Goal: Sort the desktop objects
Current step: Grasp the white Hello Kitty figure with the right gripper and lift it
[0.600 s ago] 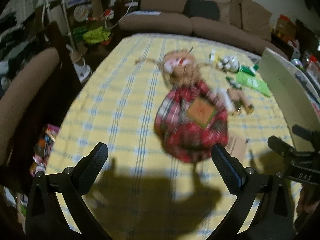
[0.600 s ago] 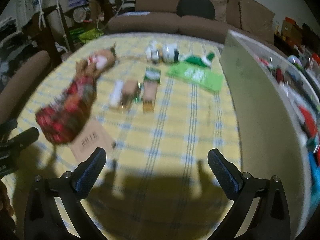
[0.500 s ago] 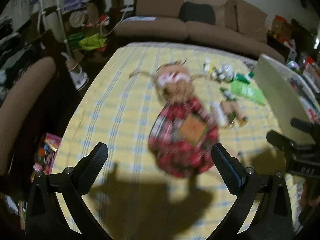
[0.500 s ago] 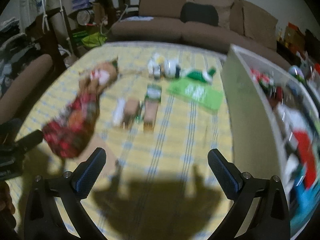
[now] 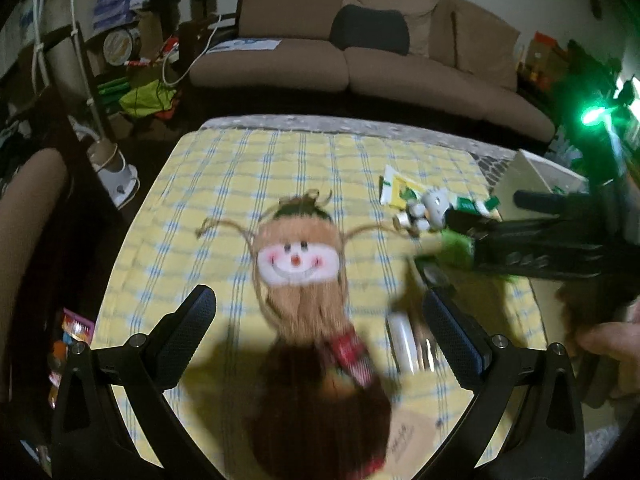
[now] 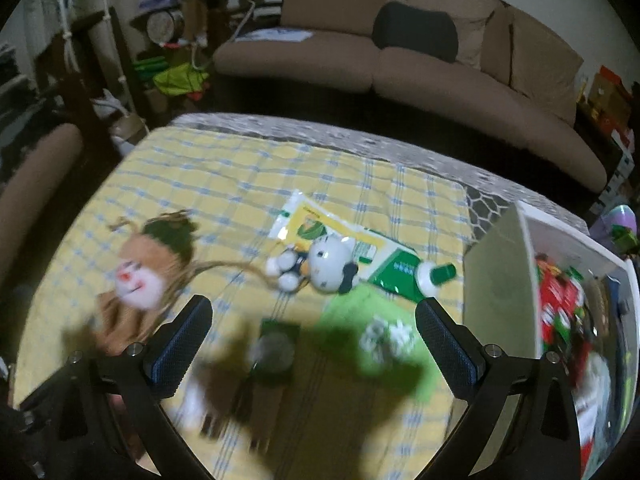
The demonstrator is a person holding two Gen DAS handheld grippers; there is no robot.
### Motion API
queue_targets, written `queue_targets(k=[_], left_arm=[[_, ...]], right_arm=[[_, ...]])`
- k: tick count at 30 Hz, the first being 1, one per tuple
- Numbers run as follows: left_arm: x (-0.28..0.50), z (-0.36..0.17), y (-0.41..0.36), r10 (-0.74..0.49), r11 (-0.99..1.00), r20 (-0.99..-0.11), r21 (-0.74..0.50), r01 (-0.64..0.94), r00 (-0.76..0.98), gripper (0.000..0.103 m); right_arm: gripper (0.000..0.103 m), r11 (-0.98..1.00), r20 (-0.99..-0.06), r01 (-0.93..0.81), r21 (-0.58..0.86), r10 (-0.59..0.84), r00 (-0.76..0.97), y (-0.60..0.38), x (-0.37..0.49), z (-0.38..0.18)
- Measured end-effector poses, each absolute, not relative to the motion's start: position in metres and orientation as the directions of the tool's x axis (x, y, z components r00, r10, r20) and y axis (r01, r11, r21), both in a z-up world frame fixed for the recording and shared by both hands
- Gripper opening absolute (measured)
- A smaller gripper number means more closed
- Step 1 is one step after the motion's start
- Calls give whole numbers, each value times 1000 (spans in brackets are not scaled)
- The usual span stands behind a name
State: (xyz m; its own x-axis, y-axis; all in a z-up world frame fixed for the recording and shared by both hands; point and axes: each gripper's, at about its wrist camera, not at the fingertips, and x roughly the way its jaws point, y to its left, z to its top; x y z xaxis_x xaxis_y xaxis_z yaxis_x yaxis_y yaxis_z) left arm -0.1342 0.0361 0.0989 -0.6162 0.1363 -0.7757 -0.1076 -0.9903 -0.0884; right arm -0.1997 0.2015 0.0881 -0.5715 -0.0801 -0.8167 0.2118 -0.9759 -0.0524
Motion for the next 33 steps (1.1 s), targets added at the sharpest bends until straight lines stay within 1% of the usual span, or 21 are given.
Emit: queue_targets(k=[7,13,19,20,21,22,24,28,31,33], left_arm=[[-162,73,32,157,-987,-779,-100,-126,-607,103],[-164,57,24,179,-984,-782,-128,-128,-597,103],[-162,54,27,164,-986,-782,-108,-130,-601,103],[-162,54,27,167,-985,-782,-109,-131,-601,103],[-161,55,29,168,-985,-782,-110,-133,-600,103],[-160,55,31,165,-985,-781,-103,-136,-602,103],[-159,57,34,162,-985,-780,-94,-143,-604,103],[-155,63,41,172,-983,-774,-91,-161,-610,103],[-148,70,50,189,-979,-765,-98,-179,-616,103],[-142,78,60,212,-974,-751,-113,-195,-625,103]], right_arm=[[103,-974,-843,190,-123,1,-538,196,-252,42],[103,-977,-852,183,-105,-6,-524,193,-267,23],[99,-980,-876,172,-104,8,-483,185,-269,10],[97,-979,-871,173,-104,6,-490,186,-269,11],[85,-980,-869,174,-93,-5,-495,186,-269,12],[82,-981,-870,174,-82,-15,-493,187,-270,13],[82,-983,-879,169,-69,-20,-476,188,-270,13],[82,-985,-884,173,13,-92,-459,192,-266,29],[82,-981,-867,188,46,-133,-480,198,-255,57],[82,-972,-853,209,111,-201,-482,206,-242,82]])
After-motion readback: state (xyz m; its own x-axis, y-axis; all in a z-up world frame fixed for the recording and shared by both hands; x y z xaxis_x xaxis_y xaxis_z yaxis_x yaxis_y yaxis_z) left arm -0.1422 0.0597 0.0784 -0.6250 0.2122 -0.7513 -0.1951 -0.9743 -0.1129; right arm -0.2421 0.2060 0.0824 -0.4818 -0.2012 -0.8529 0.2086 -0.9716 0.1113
